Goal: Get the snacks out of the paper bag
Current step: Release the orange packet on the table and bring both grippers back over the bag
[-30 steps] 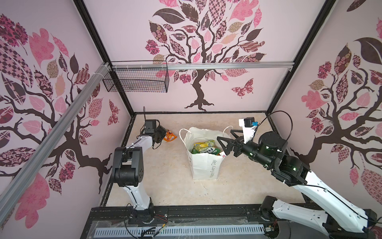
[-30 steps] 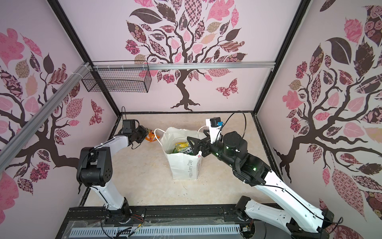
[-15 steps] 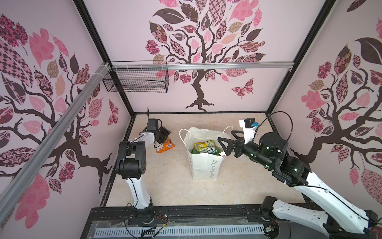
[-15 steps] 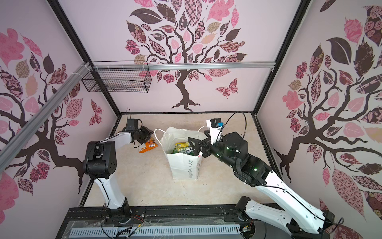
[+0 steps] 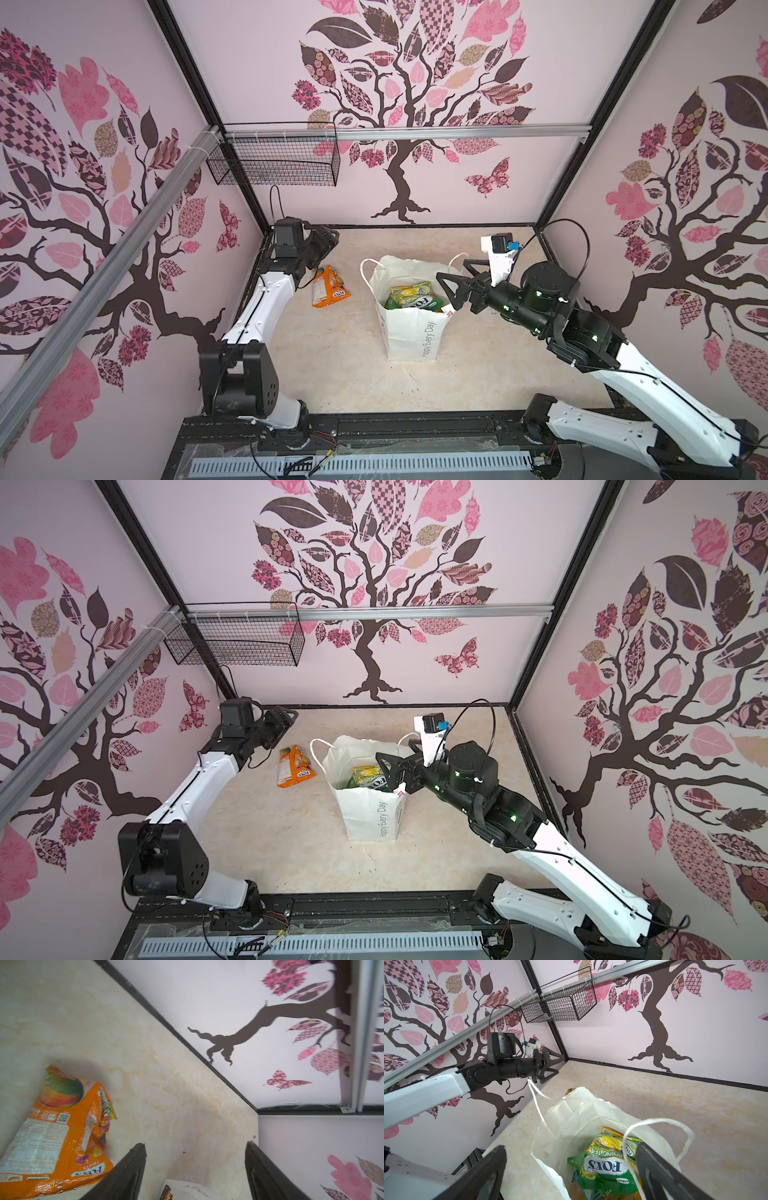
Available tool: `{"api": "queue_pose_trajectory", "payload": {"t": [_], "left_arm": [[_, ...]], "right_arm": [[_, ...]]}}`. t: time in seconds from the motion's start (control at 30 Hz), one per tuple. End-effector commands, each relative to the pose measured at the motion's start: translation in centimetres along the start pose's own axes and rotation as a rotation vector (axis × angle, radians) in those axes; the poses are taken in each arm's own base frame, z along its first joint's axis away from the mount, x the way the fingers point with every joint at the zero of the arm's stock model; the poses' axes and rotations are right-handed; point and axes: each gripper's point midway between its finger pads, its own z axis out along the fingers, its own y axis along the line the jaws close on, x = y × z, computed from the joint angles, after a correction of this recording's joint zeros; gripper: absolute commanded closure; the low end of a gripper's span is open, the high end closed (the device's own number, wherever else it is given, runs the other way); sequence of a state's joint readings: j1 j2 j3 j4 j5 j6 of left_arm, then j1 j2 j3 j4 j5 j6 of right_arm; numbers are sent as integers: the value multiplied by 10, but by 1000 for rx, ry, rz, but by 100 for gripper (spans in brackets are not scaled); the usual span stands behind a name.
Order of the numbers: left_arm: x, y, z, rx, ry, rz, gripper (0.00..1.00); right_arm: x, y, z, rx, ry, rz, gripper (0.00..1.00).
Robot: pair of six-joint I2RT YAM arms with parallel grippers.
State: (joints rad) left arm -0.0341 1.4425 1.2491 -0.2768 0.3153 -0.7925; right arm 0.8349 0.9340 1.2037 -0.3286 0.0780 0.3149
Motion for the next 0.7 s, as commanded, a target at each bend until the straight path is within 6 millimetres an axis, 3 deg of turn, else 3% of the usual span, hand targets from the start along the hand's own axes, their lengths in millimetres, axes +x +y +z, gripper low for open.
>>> {"api": "queue_pose_trajectory", "payload": {"t": [0.0,0.2,0.4,0.5,0.67], "left_arm": [[8,-39,-30,104,-16,149,19],[32,-113,-102,307,-92,423,12],[72,-165,-165,471,-98,680,11],[98,-183,-192,567,-80,806,10],[141,-190,-223,651,-11,991,10]], "right_arm": [[-17,11,-2,-34,-18,23,1],[1,17,26,-23,150,38,0],[34,20,61,-16,357,22,1],[52,16,75,3,446,9,1],[75,-7,94,126,537,-29,0]]}}
